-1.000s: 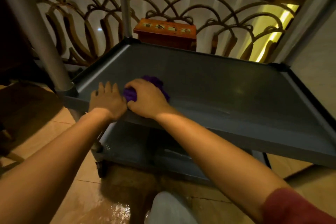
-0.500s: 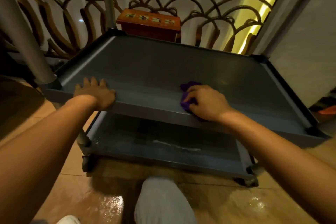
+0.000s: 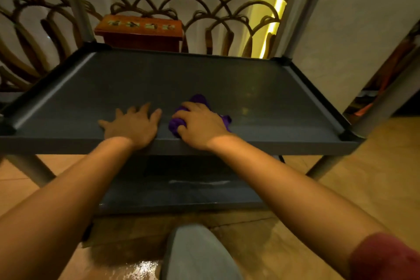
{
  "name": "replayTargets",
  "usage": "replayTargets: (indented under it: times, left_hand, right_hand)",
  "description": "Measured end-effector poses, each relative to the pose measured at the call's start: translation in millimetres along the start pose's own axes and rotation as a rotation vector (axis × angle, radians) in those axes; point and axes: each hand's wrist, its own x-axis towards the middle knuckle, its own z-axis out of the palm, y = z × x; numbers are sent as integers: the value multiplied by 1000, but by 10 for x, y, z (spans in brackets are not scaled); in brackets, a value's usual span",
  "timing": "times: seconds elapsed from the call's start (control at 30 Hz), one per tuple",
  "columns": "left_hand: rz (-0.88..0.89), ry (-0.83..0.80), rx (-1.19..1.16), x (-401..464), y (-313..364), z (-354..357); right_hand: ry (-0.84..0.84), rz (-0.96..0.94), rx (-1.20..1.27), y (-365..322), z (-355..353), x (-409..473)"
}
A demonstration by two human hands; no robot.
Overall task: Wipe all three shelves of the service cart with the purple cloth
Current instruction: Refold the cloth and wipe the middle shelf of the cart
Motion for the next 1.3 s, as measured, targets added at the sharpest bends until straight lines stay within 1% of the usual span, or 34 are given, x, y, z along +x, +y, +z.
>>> replayTargets:
  times: [0.1,0.17,0.3,0.37,0.47,0.57,0.6,0.63,0.67,0.7,0.73,0.77,0.8,0.87,0.97,1.03,1.1,1.13,1.23,1.27,1.3]
  left_hand:
    - [29,-5,44,-12,-56,21]
    - [36,-14,42,-15,-72,6]
    - [33,-5,57,-42,-89,-12]
    - [30,-28,65,-64,-86,-21]
    - [29,-22,72,-106,-53,20]
    - [46,48,84,-141,-23,-46]
    - [76,111,79,-183,7,-62]
    - [139,208,74,-232,63,-55]
    - [223,312,70,-269,168,-44]
    - [308,373,57,-324,284,-14]
    - [378,374,41,-375,412,19]
    - [419,314,45,-426,537,70]
    - [428,238,69,-451,629,131]
    - [395,133,124,-445,672,225]
    - [382,116,173,-397,621,250]
    - [370,108,194,-402,634,249]
    - [358,82,190,-417,666,215]
    - [352,74,180,-424,666,206]
    - [364,73,120,-416,657,169]
    - [385,96,47,-441,653,141]
    - [399,124,-94,-479,638,91]
  right_hand:
    - [33,-26,-26,285,-74,-161]
    - [45,8,-10,664,-218,-359]
    - [50,247,-102,1635,-558,-911]
    - [33,358,-177,1943,-658,-1082]
    - [54,463,-190,2122,-685,-1134]
    - [49,548,-215,2035,-747,-1035]
    - [80,526,-191,1981,-744,-999]
    - [131,457,-137,1908,-718,-963]
    - [174,354,-65,1808,-682,-920]
    - [165,244,-4,1663,-626,-890]
    - [132,155,22,1553,-581,-853]
    - [107,113,18,1510,-536,-851]
    - [105,124,1,1537,-526,-879]
    - [128,234,-71,1790,-573,-1056]
    - [127,492,-173,2267,-771,-1373]
    - [132,567,-159,2368,-834,-1379]
    - [196,510,-73,2349,-841,-1317]
    - [263,458,3,2315,-835,-1314]
    - [516,318,359,2061,-853,-1462]
    - [575,243,462,1949,-840,-1521]
    - [606,164,519,1811,-821,-1566]
